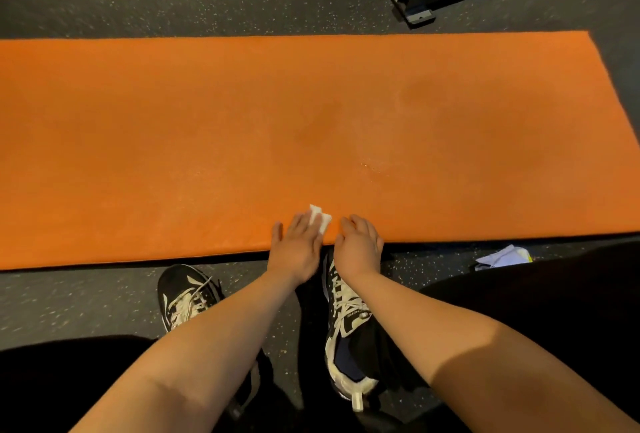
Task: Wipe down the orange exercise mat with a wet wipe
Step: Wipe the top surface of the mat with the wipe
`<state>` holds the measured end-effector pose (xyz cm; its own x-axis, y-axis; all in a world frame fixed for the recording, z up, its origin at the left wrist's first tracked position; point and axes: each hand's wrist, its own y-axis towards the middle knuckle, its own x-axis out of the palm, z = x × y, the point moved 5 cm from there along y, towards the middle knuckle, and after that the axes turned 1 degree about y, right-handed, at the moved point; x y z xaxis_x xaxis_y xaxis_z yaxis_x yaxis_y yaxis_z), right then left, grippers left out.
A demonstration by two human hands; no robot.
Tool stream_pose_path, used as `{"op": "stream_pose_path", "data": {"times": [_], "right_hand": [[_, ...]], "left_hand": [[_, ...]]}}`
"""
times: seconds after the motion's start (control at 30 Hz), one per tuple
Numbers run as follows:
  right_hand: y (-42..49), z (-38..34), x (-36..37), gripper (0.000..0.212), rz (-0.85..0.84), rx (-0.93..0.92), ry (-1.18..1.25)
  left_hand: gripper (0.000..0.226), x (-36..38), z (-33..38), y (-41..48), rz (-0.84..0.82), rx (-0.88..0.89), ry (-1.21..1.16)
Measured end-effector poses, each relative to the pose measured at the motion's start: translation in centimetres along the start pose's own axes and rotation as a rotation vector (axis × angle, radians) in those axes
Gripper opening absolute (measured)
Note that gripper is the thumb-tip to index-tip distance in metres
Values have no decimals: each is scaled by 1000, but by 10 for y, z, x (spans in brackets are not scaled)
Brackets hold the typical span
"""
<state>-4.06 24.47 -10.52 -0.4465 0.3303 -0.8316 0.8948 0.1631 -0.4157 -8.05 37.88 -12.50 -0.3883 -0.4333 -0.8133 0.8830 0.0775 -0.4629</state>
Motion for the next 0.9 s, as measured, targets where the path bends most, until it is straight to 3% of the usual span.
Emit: {"op": "stream_pose_path", "data": {"times": [0.13,0.37,0.57,0.8,0.9], "right_hand": [[-2,-3,-1,48,-48,-39,-57],[3,7,-11,45,-75,2,64],[-9,6,-9,49,-101,-37,-33],[-20,8,-4,47,-111,-46,55],[-20,12,-7,44,-91,-13,144]], "left_hand": [[54,-9,-29,-4,4,-198,-21],[53,11,32,-8,-64,64,-35],[52,3,9,-9,-62,-67,-24],[53,16,33,-17,-45,39,-79],[42,11,34,-16,25,53,-251]]}}
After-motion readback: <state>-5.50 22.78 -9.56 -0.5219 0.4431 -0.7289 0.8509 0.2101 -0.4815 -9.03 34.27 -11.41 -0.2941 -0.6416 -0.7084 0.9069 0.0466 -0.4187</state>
